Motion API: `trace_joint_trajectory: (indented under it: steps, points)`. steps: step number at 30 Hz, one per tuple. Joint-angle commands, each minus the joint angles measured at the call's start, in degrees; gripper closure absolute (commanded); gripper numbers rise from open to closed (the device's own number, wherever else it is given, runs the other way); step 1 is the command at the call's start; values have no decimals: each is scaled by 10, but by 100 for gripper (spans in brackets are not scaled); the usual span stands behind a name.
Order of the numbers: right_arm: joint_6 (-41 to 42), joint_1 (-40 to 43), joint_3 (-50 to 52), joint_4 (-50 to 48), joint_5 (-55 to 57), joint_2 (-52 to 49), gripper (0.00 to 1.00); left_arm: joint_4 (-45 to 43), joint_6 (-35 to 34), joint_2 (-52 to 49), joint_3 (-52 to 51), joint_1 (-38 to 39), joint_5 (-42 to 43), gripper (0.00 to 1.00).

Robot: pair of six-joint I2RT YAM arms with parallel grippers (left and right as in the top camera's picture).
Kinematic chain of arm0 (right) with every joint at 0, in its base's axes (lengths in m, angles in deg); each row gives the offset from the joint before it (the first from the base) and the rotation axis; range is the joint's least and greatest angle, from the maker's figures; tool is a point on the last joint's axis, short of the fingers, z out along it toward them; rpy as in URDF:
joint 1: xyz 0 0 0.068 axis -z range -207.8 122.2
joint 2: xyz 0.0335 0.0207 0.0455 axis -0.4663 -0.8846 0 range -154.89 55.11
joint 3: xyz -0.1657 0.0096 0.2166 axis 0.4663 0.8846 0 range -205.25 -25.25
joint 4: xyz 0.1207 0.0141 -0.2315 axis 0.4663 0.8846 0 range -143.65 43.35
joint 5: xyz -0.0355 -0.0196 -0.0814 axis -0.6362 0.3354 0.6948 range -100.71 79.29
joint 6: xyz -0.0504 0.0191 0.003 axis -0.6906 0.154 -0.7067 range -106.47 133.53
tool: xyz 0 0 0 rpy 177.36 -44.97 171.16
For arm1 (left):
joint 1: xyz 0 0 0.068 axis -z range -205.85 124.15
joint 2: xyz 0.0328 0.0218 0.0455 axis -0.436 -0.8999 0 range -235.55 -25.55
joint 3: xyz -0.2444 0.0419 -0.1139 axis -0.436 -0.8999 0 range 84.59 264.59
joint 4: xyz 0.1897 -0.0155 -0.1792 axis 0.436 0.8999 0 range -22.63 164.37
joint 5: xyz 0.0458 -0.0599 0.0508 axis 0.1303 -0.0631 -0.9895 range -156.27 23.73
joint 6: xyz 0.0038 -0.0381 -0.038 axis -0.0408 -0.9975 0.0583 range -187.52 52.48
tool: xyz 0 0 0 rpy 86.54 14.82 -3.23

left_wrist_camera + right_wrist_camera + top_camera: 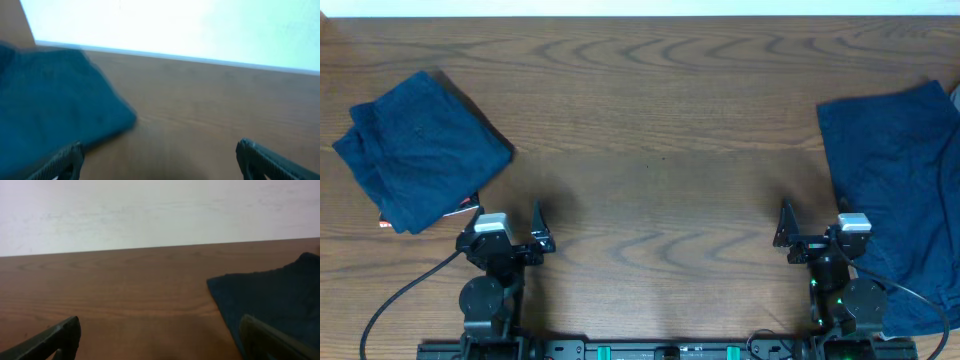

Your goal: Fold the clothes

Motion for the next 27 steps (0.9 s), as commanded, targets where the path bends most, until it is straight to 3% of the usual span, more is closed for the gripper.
trace_joint_trajectory:
  steps: [1, 27]
  points:
    - [-7, 4, 0, 2, -6, 3, 1, -16, 10, 7, -26, -2, -3, 2]
    - [-7, 4, 0, 2, -6, 3, 1, -10, 10, 5, -26, -1, -3, 2]
